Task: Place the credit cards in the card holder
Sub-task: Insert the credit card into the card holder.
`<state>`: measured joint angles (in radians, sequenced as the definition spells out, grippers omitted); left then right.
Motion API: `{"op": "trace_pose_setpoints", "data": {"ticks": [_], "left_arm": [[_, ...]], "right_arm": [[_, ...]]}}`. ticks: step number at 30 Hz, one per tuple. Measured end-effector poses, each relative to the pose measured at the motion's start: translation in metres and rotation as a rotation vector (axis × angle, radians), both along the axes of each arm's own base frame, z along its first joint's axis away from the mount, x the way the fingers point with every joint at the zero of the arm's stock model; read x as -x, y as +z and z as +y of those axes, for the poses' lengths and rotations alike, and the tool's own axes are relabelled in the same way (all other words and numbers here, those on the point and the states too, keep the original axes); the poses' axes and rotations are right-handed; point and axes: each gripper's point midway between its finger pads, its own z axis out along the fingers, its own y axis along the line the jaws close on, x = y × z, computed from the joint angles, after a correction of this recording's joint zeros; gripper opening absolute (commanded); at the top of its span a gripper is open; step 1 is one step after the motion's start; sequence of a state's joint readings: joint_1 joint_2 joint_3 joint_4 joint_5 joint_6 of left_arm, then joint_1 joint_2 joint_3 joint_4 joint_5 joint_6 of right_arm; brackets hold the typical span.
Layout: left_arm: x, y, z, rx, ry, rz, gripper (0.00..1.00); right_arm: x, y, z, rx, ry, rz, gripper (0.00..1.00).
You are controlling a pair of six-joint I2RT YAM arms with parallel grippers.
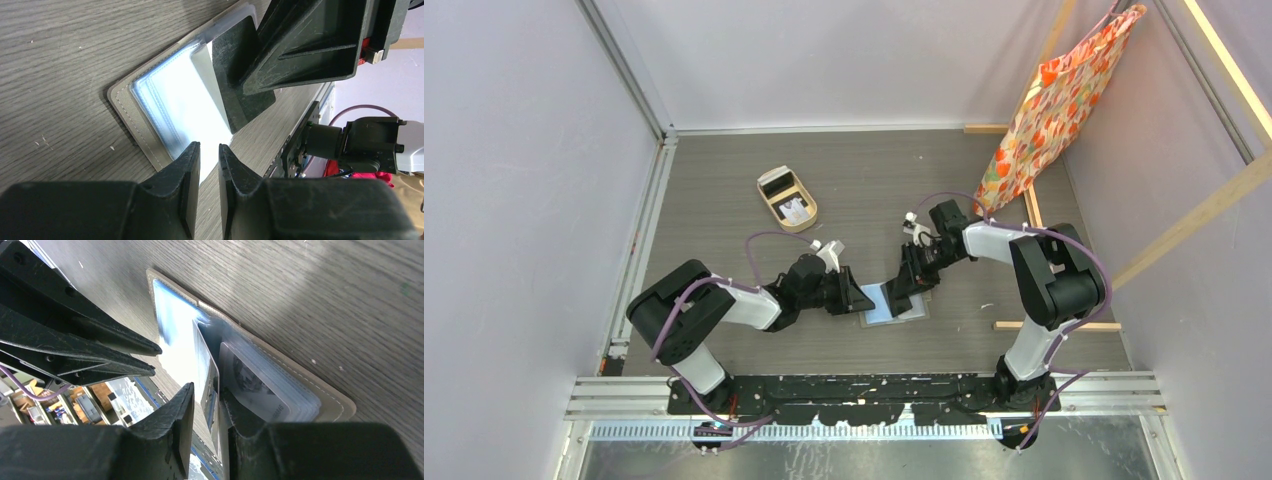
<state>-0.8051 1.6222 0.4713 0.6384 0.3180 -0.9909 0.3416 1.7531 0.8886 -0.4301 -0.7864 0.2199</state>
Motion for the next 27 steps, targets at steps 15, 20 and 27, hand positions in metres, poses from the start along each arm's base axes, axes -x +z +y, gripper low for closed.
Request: {"op": "trace_pose_setpoints", "data": {"ticks": [15,20,27], "left_arm": [[0.002,0.0,-0.001,0.002,-0.005,-0.001,0.22],[0.005,0.005,-0.005,0.016,-0.019,-0.014,0.22],[0.013,0.033,-0.021,0.099,-0.047,-0.117,0.26]], "right_arm": [[0.0,0.001,0.0,0.007,-0.008,0.011,0.21],[-0.004,0.001,0.002,0.0,-0.029,0.012,0.18],[-0.006,-0.004,0.002,-0.007,-0.067,0.039,0.13]]}}
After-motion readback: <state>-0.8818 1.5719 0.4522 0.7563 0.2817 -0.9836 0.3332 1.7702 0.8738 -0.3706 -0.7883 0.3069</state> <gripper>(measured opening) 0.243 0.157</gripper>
